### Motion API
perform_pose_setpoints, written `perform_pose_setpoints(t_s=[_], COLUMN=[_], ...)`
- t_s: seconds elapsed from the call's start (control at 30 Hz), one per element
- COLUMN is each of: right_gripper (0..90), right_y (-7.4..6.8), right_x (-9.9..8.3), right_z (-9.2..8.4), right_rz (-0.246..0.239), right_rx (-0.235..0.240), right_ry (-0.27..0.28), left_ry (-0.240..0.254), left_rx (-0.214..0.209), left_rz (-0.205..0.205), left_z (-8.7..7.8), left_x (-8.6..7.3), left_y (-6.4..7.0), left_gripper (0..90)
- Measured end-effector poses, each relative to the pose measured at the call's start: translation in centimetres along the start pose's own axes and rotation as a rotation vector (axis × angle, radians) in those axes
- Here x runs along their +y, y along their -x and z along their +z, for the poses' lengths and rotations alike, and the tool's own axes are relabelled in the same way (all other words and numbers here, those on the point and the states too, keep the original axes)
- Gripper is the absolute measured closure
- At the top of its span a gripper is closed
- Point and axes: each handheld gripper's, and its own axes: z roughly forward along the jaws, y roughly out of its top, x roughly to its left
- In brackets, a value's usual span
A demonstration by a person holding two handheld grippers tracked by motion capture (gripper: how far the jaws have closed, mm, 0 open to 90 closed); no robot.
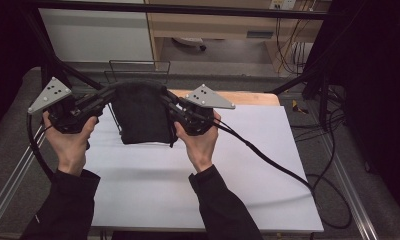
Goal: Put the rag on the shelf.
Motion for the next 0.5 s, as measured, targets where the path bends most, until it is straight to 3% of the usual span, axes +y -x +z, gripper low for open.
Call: perform_pose_setpoints(t_s=[0.5], right_gripper=[81.4], right_y=[0.2], right_x=[3.4], right_z=[2.1], right_rz=[-0.028], right_rx=[-0.019], right_ry=[0.046], left_ry=[0.069], left_rx=[0.02], left_rz=[-0.01], left_z=[0.3], left_x=[2.9], left_y=[-1.5], left_gripper=[82.1])
